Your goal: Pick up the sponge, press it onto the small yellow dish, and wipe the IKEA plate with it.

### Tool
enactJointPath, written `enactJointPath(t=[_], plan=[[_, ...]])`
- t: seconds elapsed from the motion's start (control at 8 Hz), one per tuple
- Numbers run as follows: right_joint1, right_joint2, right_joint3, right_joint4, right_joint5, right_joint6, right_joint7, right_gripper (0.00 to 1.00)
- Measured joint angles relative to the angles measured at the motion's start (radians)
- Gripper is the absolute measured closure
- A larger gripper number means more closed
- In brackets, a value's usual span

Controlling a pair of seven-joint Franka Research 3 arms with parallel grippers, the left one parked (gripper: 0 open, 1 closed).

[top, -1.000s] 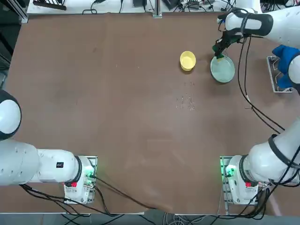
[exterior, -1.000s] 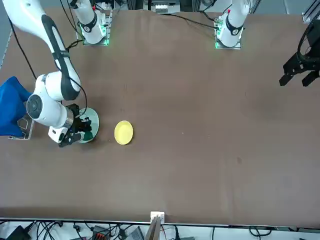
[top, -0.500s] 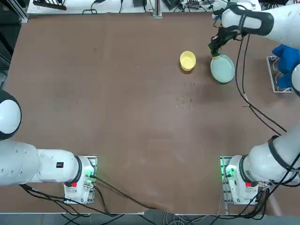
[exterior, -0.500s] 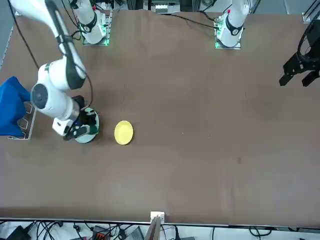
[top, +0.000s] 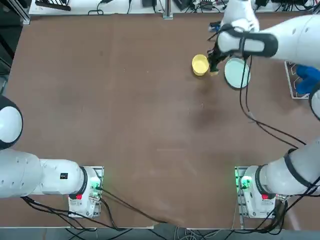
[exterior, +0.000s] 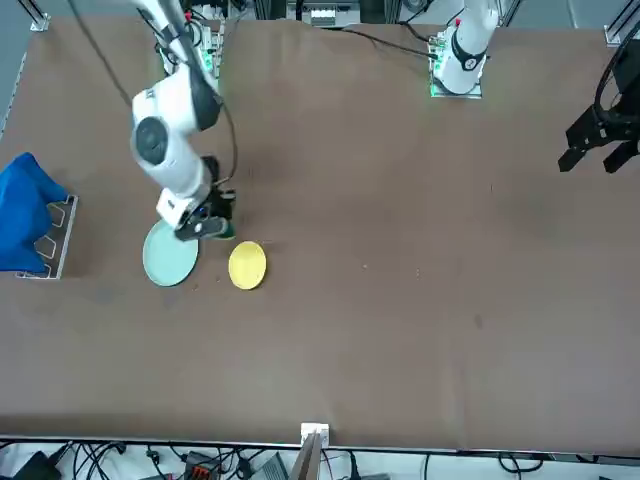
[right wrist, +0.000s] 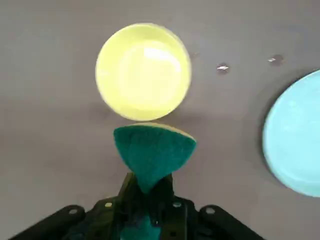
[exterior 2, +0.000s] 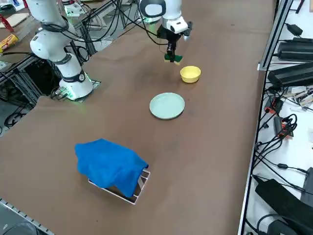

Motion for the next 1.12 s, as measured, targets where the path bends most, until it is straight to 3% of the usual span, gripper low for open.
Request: enactJointPath(t=[0.38, 0.75, 1.12], plan=[[0.081, -0.053, 0.0, -0.185, 0.0, 0.154, 0.149, 0.91], [0.188, -0.074, 0.0, -0.242, 0.0, 0.224, 0.278, 0.91], [0.201, -0.06, 0.0, -0.346, 0.0, 0.373, 0.284, 0.91]])
